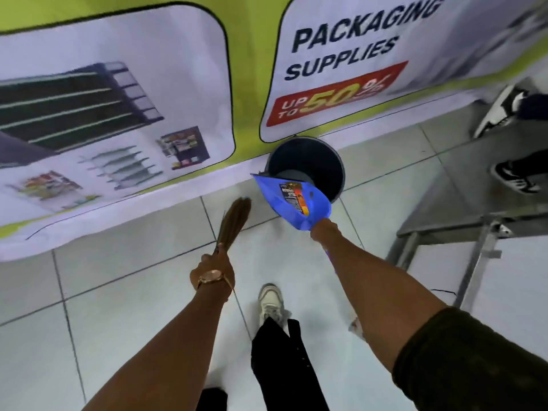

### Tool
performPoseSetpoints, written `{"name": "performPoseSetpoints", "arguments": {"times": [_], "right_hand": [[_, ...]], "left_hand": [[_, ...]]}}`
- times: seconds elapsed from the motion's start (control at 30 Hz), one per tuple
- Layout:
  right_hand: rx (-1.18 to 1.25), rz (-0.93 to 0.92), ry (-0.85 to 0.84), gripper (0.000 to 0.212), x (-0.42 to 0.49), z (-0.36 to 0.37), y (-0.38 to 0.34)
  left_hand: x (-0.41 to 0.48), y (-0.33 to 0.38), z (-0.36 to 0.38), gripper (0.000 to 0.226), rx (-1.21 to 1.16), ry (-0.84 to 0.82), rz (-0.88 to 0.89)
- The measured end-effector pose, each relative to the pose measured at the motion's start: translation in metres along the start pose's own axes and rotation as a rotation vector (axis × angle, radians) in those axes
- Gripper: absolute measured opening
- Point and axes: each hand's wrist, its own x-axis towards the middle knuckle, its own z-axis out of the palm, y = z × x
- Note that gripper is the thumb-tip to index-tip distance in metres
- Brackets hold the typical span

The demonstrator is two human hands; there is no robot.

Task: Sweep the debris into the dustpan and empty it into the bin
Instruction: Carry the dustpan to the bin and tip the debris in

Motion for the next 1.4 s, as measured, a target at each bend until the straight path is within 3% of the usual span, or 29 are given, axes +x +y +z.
{"name": "performPoseSetpoints", "arguments": {"times": [0.07, 0.13, 0.23, 0.3, 0.43, 0.57, 0.77, 1.07, 1.27, 1.4], "right_hand": [[0.005, 0.042, -0.084, 0.041, 0.024, -0.016, -0.006], [0.008, 0.024, -0.130, 0.023, 0.044, -0.025, -0.006], [0.046, 0.016, -0.133, 0.025, 0.064, -0.035, -0.008], [0.058, 0.033, -0.157, 0.007, 0.063, -0.038, -0.010], [0.219, 0.068, -0.120, 0.046, 0.059, -0.040, -0.006], [0.299, 0.090, -0.098, 0.047, 0.049, -0.038, -0.007], [0.167, -0.066, -0.072, 0.047, 0.039, -0.023, -0.007], [0.321, 0.033, 0.007, 0.043, 0.008, -0.012, -0.012], [0.204, -0.229, 0.265, 0.047, -0.055, 0.044, -0.010], [0.146, -0.350, 0.259, 0.050, -0.103, 0.108, -0.003]], "left_hand": [[0.007, 0.011, -0.003, 0.064, 0.038, -0.011, -0.007], [0.010, 0.015, -0.006, 0.065, 0.072, -0.011, -0.010], [0.015, 0.022, -0.011, 0.064, 0.103, -0.014, -0.023], [0.015, 0.024, -0.013, 0.063, 0.103, -0.014, -0.041], [0.013, 0.030, -0.017, 0.062, 0.073, -0.006, -0.064], [0.013, 0.037, -0.018, 0.063, 0.056, -0.004, -0.072], [0.017, 0.040, -0.016, 0.063, 0.026, -0.008, -0.085], [0.023, 0.017, -0.009, 0.063, -0.078, 0.019, -0.112], [-0.007, -0.041, 0.006, 0.066, -0.224, 0.082, -0.136], [-0.045, -0.108, 0.029, 0.057, -0.338, 0.145, -0.224]]}}
